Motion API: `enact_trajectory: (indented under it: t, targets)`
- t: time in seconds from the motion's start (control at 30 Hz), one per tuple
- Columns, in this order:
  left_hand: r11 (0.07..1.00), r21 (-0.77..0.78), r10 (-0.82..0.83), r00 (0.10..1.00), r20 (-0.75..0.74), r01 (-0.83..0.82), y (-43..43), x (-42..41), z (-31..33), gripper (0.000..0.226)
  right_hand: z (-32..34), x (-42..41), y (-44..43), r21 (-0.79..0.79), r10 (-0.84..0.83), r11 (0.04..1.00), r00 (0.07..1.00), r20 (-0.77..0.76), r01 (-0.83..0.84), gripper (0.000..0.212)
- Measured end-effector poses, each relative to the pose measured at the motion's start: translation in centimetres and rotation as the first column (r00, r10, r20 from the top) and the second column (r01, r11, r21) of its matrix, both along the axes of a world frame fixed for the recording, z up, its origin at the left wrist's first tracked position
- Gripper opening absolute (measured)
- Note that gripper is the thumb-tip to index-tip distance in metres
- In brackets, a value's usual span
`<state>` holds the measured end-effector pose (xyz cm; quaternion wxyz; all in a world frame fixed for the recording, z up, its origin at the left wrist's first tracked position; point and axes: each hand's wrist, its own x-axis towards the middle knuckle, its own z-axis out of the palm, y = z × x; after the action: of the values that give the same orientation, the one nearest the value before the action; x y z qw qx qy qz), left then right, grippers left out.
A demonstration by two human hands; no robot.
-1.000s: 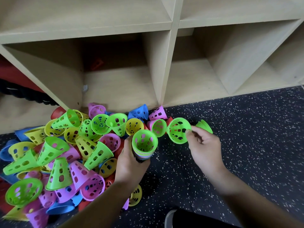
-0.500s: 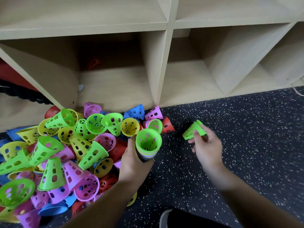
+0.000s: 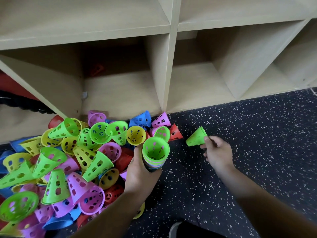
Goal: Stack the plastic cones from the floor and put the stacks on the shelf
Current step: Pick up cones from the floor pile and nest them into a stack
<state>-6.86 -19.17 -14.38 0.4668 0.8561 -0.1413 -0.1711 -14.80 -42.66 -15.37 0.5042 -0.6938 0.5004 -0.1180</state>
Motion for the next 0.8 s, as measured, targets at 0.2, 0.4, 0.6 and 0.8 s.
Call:
enact_trajectory:
  t: [0.2,0.4,0.6,0.8]
  targets:
    - [0.996,-0.023,0.087,0.996,-0.013,-0.087,1.8,0.2,-0.1,0.075,7.9,-0.1,5.9,-0.174,0.196,0.975,0.896,0.399,-0.136,0.010]
    - [0.990,-0.073,0.125,0.991,0.042,-0.121,3.1,-0.2,0.5,0.077,10.0,0.1,10.9,-0.442,0.673,0.732,0.652,0.351,-0.518,0.027]
    - [0.979,-0.106,0.179,0.983,0.041,-0.173,4.7,-0.2,1.1,0.073,6.5,2.4,8.9,-0.198,0.313,0.944,0.906,0.285,-0.264,0.021]
    - [0.977,-0.077,0.197,0.980,-0.005,-0.197,6.1,0.3,1.0,0.069,-0.4,7.6,4.2,-0.283,0.258,0.895,0.918,-0.302,-0.345,0.052]
